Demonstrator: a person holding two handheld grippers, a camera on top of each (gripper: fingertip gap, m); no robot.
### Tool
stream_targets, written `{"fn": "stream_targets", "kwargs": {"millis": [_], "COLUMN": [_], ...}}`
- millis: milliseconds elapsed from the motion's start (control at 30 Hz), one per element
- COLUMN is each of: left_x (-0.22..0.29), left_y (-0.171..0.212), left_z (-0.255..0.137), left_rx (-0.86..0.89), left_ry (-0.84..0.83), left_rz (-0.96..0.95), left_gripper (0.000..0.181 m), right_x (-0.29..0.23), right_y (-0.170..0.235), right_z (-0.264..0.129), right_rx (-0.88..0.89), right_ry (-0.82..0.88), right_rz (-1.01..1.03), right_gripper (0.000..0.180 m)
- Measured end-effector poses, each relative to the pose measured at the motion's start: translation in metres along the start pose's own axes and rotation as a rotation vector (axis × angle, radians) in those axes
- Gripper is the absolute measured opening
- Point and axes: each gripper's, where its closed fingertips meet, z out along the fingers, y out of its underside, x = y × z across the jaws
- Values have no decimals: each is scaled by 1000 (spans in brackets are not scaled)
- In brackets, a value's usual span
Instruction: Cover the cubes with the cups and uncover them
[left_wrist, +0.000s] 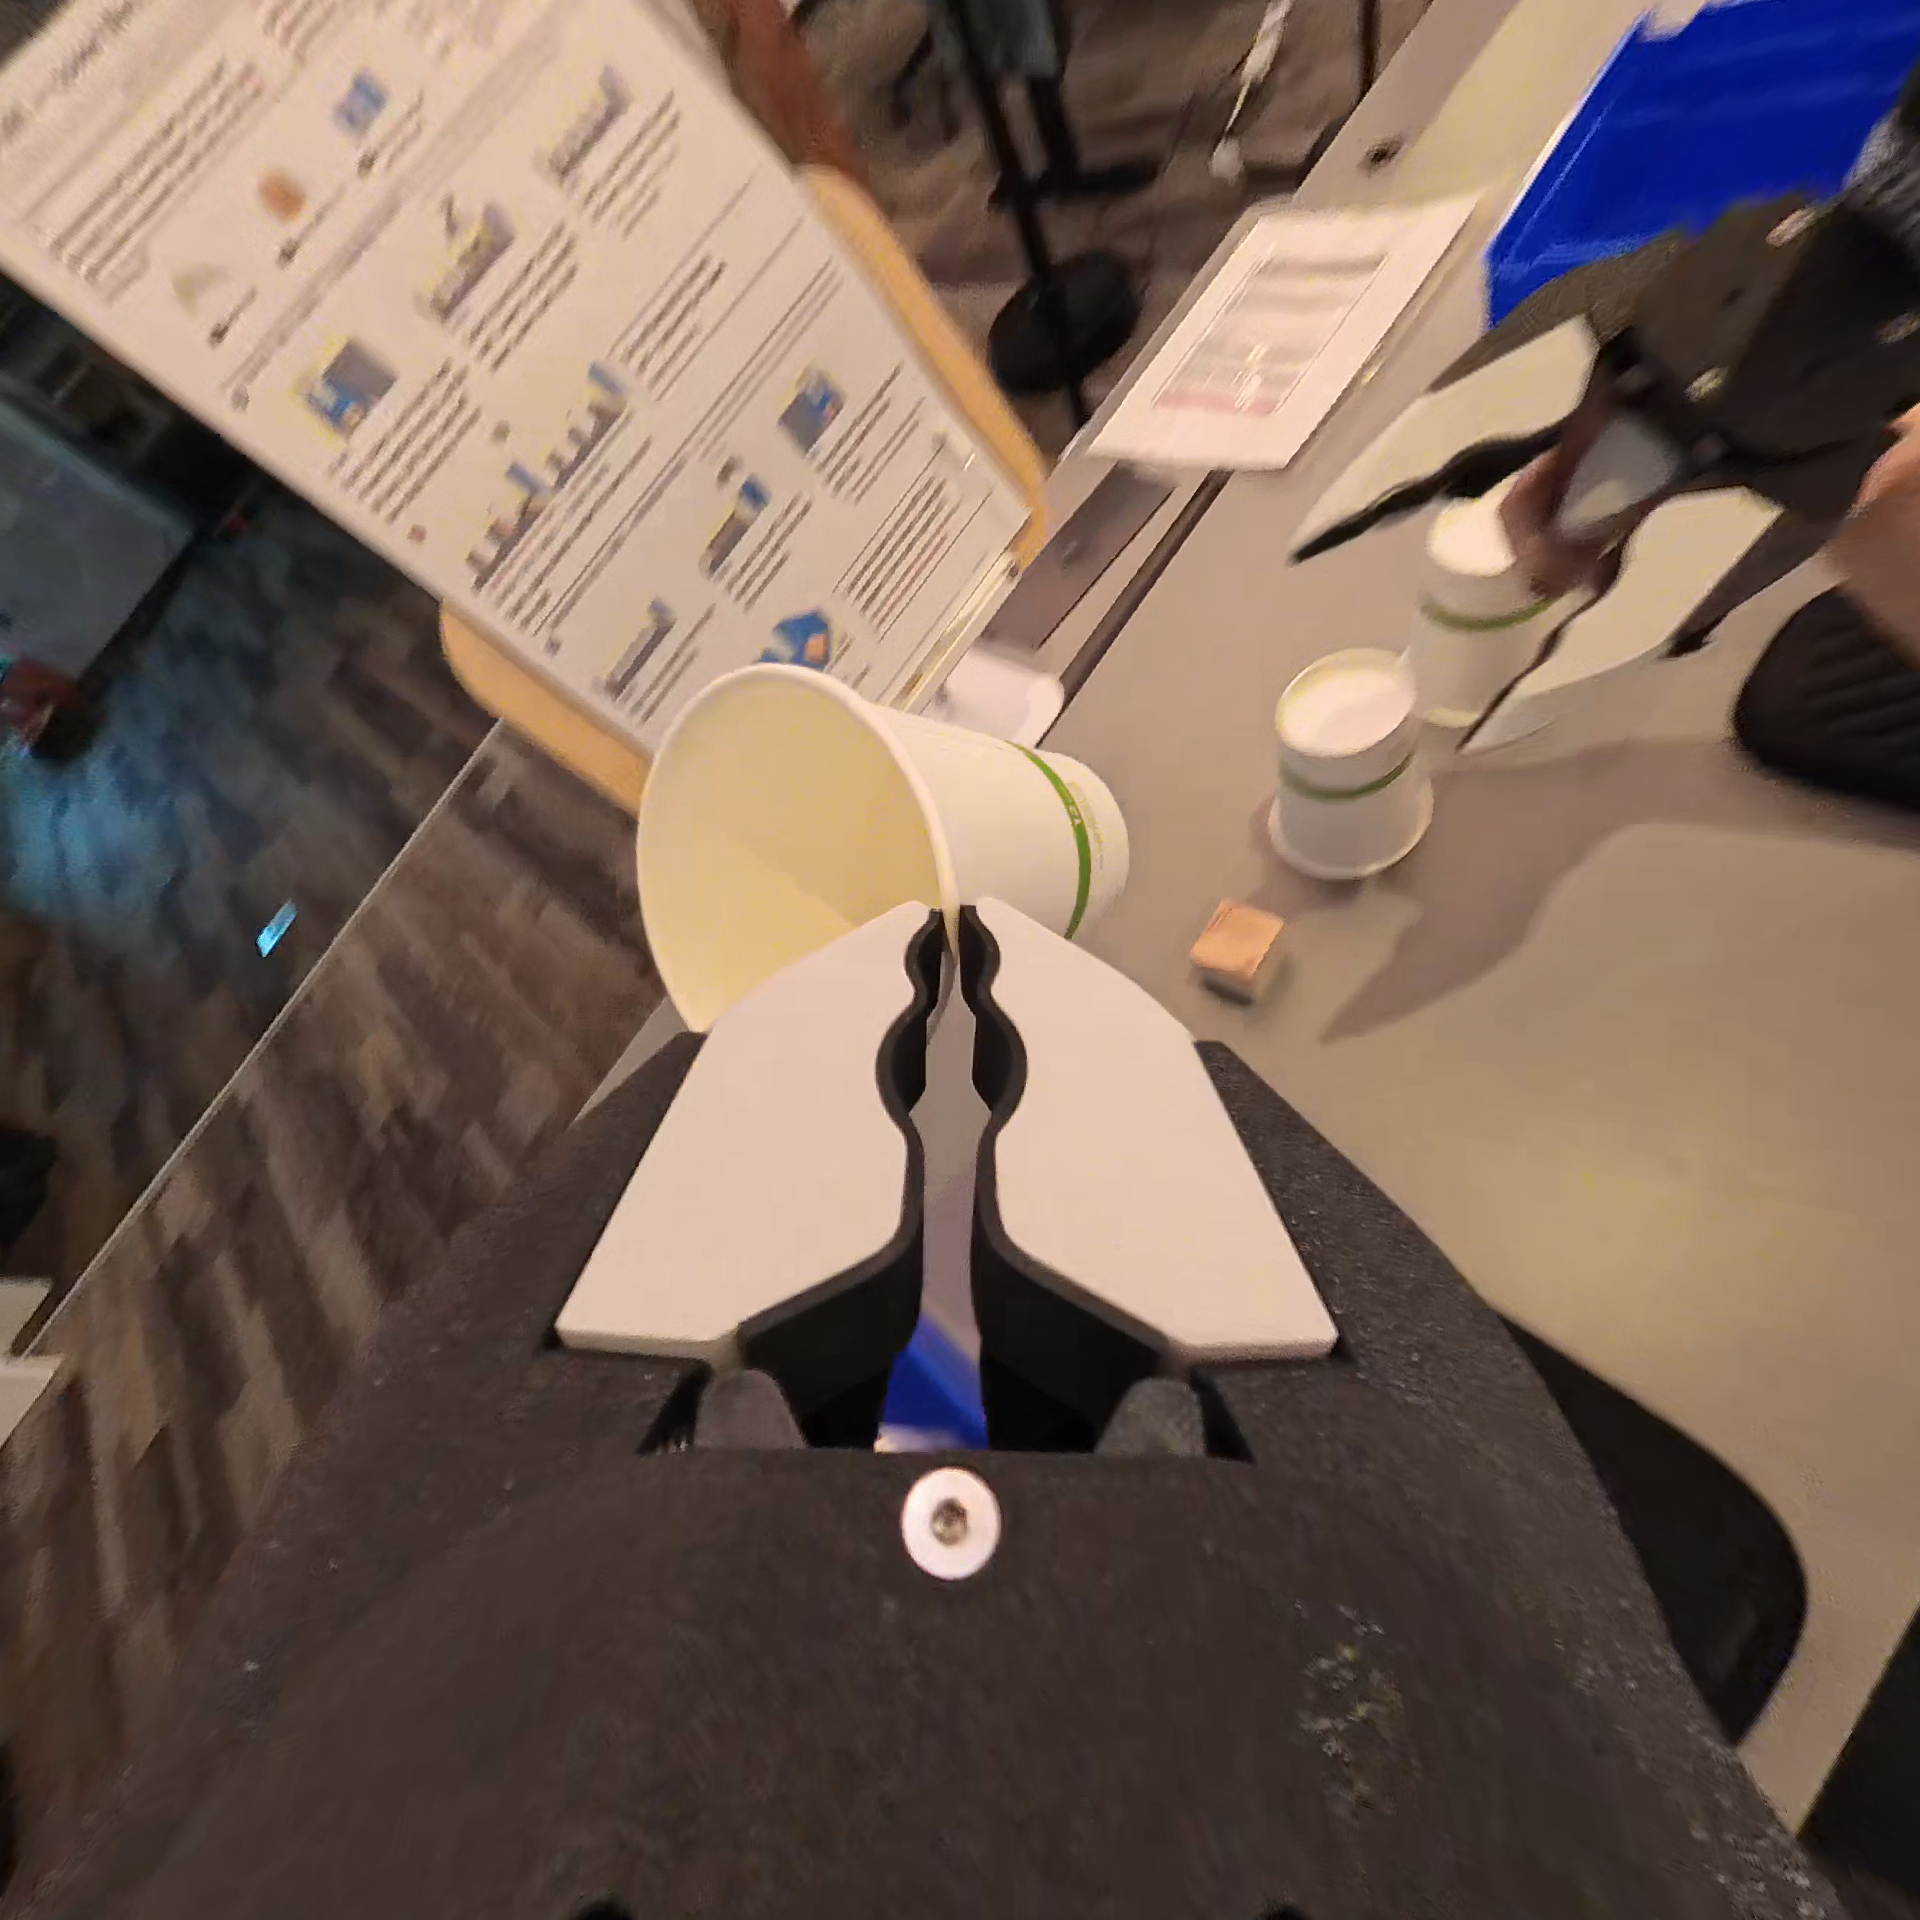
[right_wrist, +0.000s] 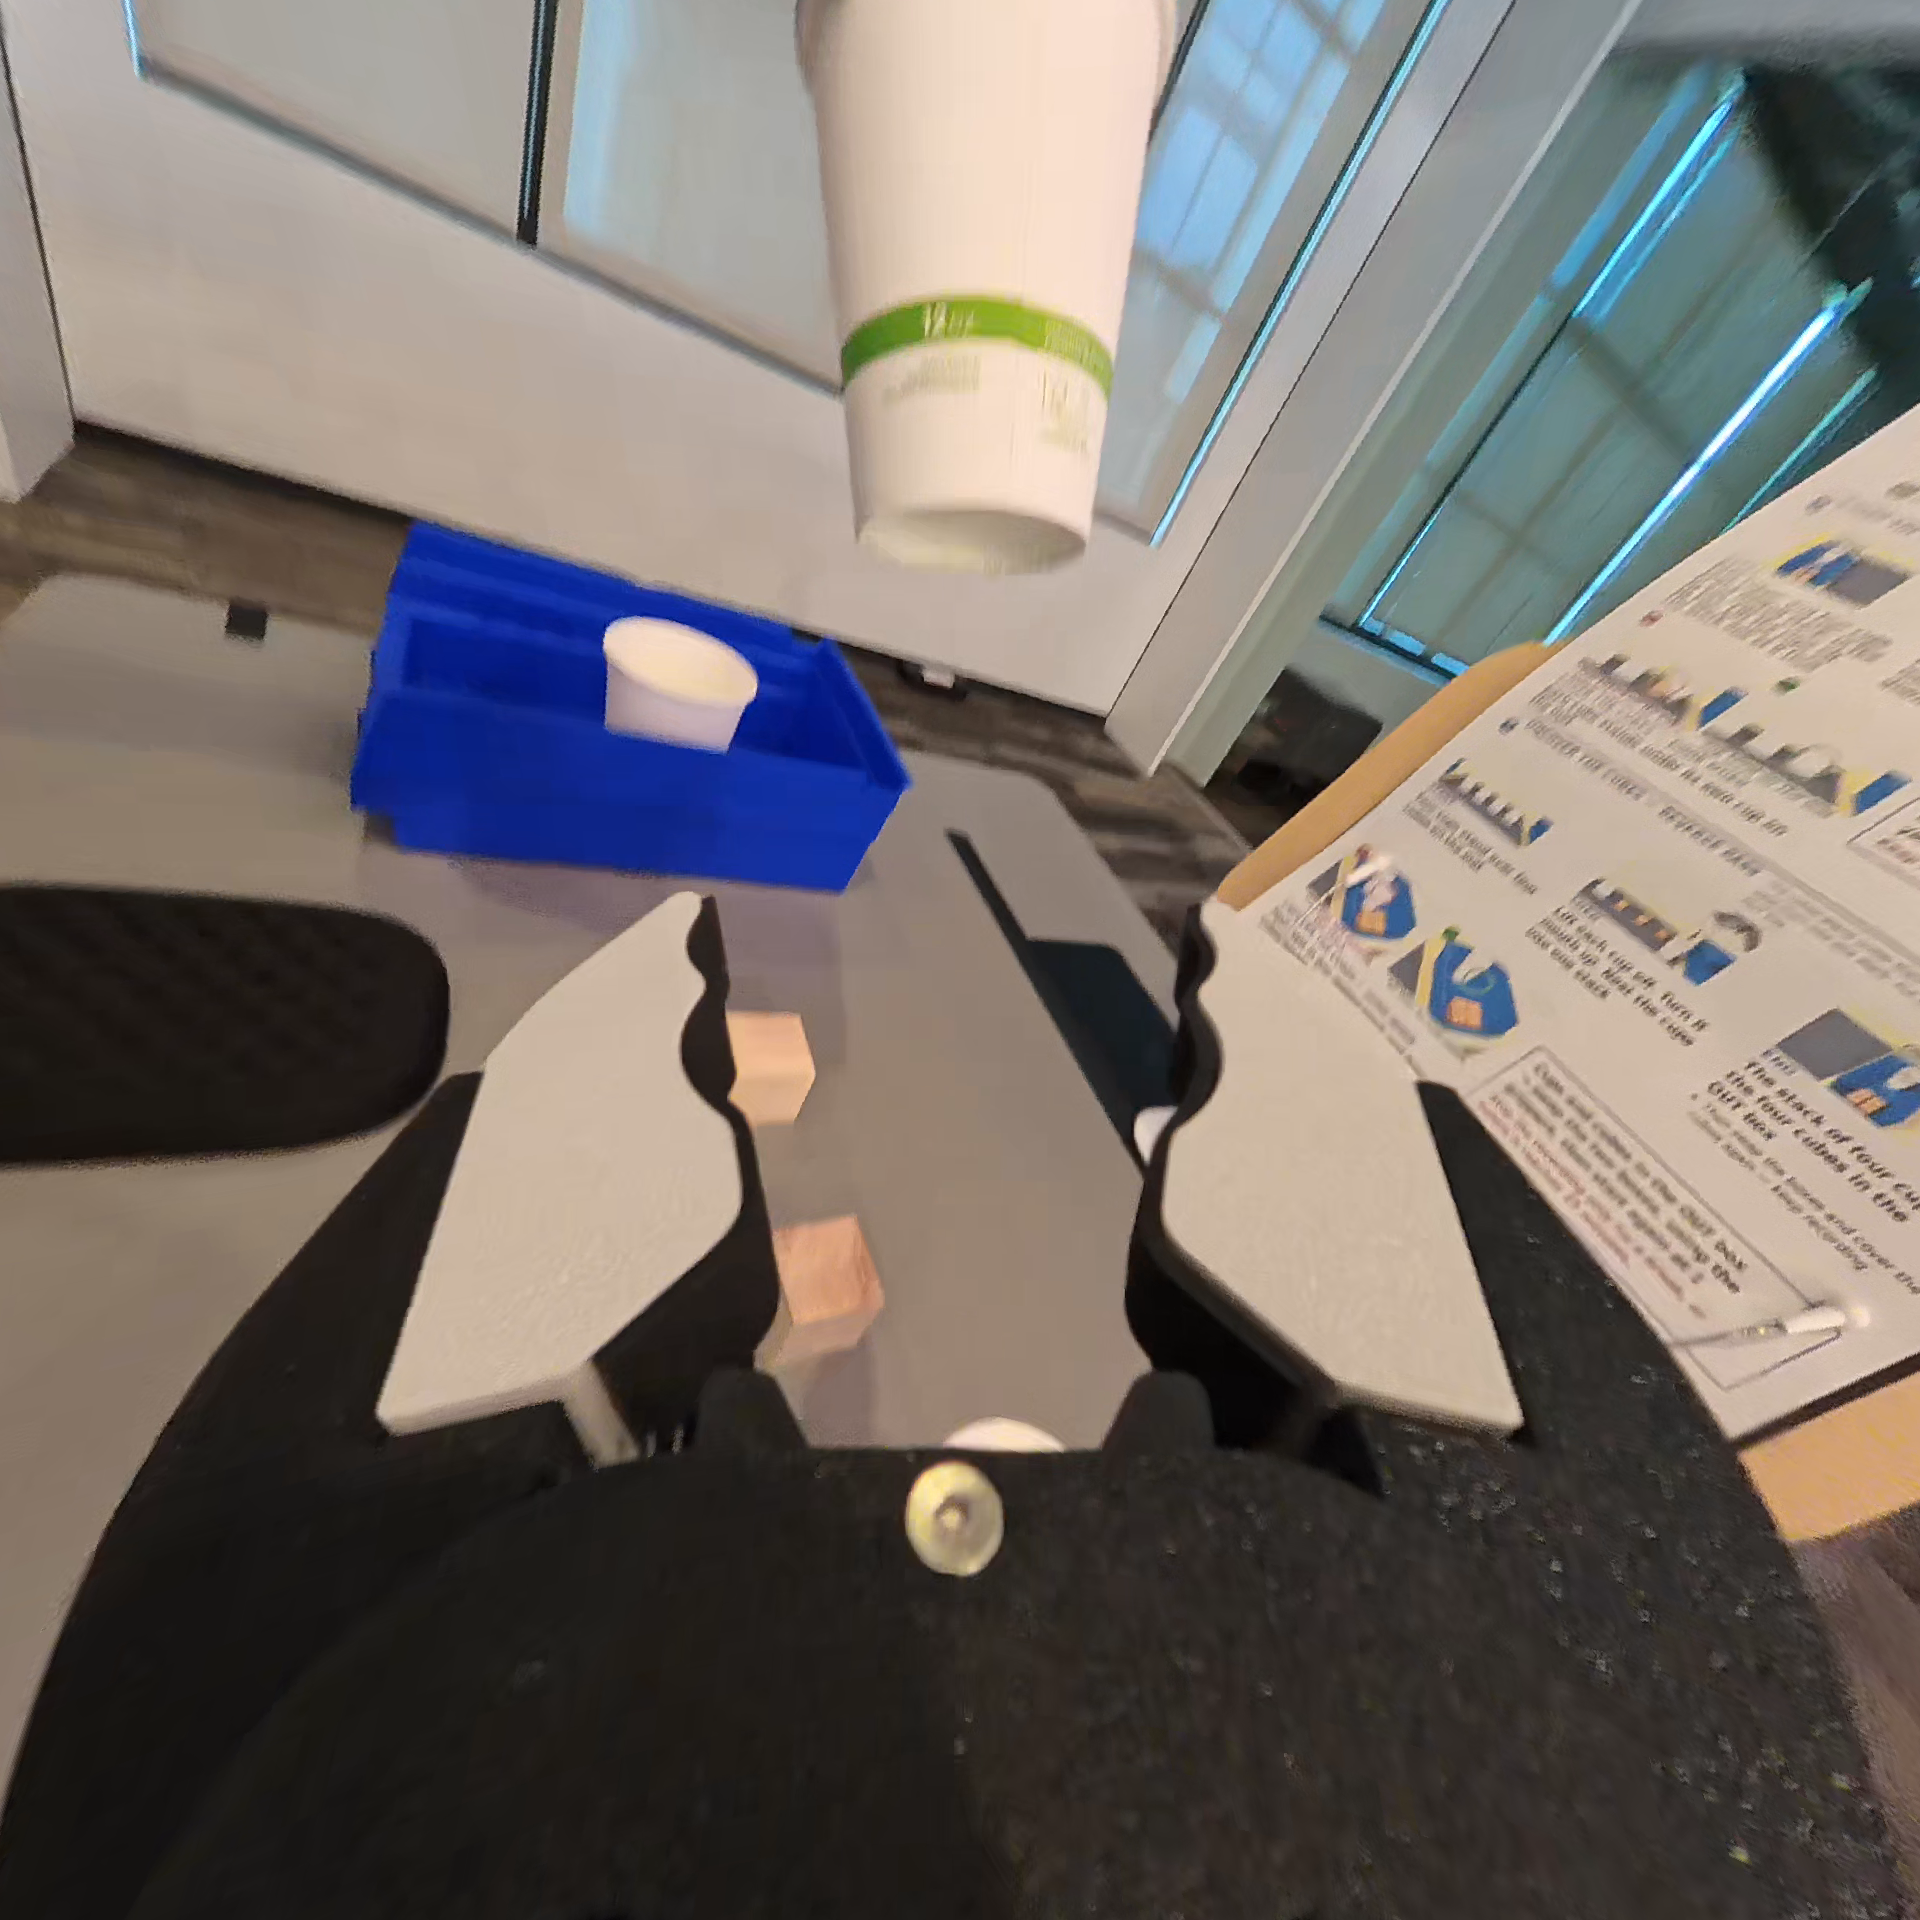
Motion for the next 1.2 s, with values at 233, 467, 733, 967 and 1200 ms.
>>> {"fn": "stream_targets", "kwargs": {"millis": [233,467,733,967,1200], "left_x": [57,84,94,97,98], "left_y": [-41,-56,-66,-63,-51], "left_z": [20,27,23,24,31], "left_rx": [160,213,265,271,223], "left_ry": [163,247,284,295,256], "left_rz": [-22,-25,-36,-42,-25], "left_gripper": [3,3,3,3,21], "right_x": [9,4,0,1,3], "right_y": [-37,-48,-60,-65,-64], "right_z": [-8,-5,-5,-14,-19], "right_rx": [190,289,411,444,413], "right_ry": [96,91,102,107,74], "right_rz": [41,90,138,113,100], "right_gripper": [93,96,92,81,80]}}
